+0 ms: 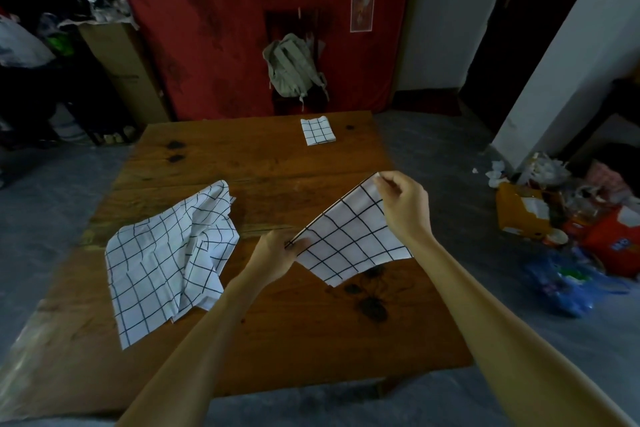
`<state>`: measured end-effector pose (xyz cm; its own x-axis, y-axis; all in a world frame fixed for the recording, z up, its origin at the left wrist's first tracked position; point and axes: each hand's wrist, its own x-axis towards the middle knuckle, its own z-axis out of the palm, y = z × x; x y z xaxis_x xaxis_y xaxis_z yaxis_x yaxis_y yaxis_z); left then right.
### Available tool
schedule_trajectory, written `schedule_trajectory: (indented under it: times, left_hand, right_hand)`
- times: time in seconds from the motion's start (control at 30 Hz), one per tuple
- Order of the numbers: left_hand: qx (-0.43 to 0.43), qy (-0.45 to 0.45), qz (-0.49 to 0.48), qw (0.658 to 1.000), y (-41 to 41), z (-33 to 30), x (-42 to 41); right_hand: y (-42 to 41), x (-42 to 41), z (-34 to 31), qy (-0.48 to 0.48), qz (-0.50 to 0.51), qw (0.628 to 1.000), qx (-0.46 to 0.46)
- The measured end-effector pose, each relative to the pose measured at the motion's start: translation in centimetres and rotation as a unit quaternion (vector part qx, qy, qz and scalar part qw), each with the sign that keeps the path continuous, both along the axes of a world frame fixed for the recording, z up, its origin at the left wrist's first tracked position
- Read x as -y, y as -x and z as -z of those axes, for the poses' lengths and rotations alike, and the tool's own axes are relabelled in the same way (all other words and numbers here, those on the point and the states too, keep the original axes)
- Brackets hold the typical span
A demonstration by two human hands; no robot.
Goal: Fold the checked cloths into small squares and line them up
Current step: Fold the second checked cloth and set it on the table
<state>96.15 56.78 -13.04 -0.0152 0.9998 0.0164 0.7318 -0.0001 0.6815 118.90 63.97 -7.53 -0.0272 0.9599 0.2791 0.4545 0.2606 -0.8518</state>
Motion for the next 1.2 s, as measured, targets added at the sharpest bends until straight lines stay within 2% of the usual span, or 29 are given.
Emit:
schedule_trajectory:
  times: [0.17,0.27,0.37,0.5,0.7,0.93,1.1,1.2]
  left_hand:
    - [0.047,-0.07,0.021,0.996,-1.7,-1.3,-1.3]
    - [0.024,-0.148,0.039,0.988,-3.5,-3.0,-2.2]
    - [0.005,-0.192,0.015,0.981,-3.9,-3.5,-2.7]
    - [-0.031,-0.17,0.007,0.985,-3.1,-2.3,-2.4]
    - [-0.025,-0.096,0.017,0.995,-3.3,-1.7,-2.4]
    - [0.013,-0.188,0.002,0.982,-4.6,-3.9,-2.5]
    - [0.105,-0.188,-0.075,0.974,-2.9,-4.4,-2.2]
    - [0.126,-0.184,-0.093,0.97,-2.6,-4.8,-1.7]
  right_hand:
    - [1.0,0.5,0.2,0.005,-0.05,0.998,0.025]
    - [1.5,0.8,0.1,0.008,-0.079,0.997,0.027]
    - [1.6,0.8,0.1,0.01,-0.091,0.995,0.031]
    - [1.2,0.9,-0.2,-0.003,-0.077,0.997,0.018]
    - [1.3,0.9,-0.3,-0.015,-0.079,0.996,0.041]
    - [1.8,1.4,-0.7,-0.065,-0.141,0.985,0.073]
    - [-0.3,1.2,0.2,-0.024,-0.101,0.985,0.14]
    - [-1.2,1.4,0.5,-0.01,-0.066,0.988,0.14]
